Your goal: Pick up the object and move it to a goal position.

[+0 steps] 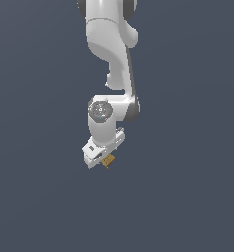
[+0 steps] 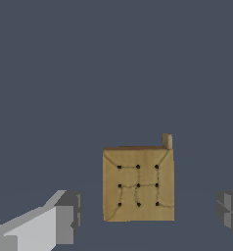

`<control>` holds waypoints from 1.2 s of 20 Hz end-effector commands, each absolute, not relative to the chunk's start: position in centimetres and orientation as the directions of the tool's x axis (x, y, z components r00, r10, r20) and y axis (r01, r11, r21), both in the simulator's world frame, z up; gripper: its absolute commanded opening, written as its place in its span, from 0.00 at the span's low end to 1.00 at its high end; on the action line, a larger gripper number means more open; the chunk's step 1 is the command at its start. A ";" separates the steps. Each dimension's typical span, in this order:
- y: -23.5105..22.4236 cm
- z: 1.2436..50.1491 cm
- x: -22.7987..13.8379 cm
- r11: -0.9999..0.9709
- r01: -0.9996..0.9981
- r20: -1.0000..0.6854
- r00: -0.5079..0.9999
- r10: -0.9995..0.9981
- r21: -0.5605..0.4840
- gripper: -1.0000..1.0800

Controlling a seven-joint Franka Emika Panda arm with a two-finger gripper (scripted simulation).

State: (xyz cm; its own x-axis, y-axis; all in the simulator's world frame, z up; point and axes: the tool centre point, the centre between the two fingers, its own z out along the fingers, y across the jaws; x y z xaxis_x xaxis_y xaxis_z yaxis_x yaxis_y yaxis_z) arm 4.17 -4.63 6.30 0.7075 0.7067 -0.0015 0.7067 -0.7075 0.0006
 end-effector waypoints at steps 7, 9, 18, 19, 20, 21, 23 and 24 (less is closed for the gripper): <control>-4.7 5.8 4.2 -0.699 0.715 -0.001 0.699 0.715 0.000 0.96; -4.7 5.2 4.2 -0.698 0.716 -0.001 0.698 0.716 0.000 0.96; -4.7 1.3 4.1 -0.696 0.718 0.000 0.696 0.718 0.000 0.96; -4.7 1.2 4.1 -0.696 0.718 0.000 0.696 0.718 0.000 0.96; -4.7 1.1 4.2 -0.696 0.718 0.000 0.696 0.718 0.000 0.96; -4.7 1.1 4.2 -0.696 0.718 0.000 0.696 0.718 0.000 0.96; -4.7 1.1 4.2 -0.696 0.718 0.000 0.696 0.718 0.000 0.00; -4.7 1.1 4.2 -0.696 0.718 0.000 0.696 0.718 0.000 0.00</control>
